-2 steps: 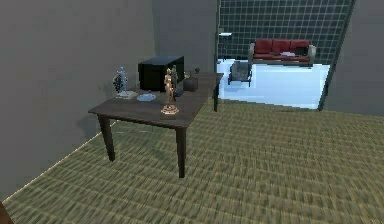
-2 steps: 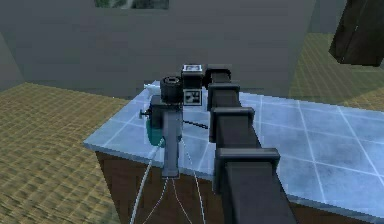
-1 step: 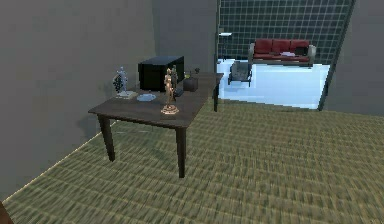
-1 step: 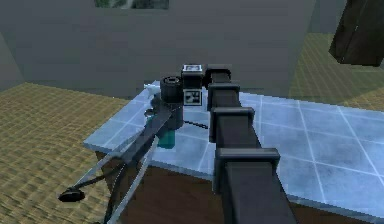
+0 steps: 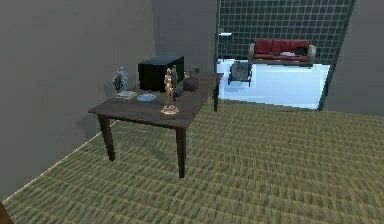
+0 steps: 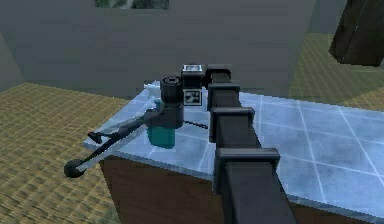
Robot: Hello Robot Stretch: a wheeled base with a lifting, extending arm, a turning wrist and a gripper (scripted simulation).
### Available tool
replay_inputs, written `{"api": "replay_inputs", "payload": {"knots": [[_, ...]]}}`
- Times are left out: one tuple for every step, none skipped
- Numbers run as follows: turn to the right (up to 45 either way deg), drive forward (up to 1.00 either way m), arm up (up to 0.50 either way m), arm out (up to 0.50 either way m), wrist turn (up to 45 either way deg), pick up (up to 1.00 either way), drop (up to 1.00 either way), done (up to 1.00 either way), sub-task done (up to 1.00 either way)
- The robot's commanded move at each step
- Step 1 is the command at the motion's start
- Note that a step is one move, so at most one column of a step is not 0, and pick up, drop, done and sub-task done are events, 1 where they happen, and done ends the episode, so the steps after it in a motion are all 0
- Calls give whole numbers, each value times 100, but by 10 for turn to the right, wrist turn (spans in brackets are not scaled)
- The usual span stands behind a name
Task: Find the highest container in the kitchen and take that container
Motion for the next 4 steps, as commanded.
{"api": "replay_inputs", "payload": {"knots": [[0,0,0,0,450,0,0,0,0],[0,0,0,0,360,0,0,0,0],[0,0,0,0,0,100,0,0,0],[0,0,0,0,0,0,0,100,0]]}}
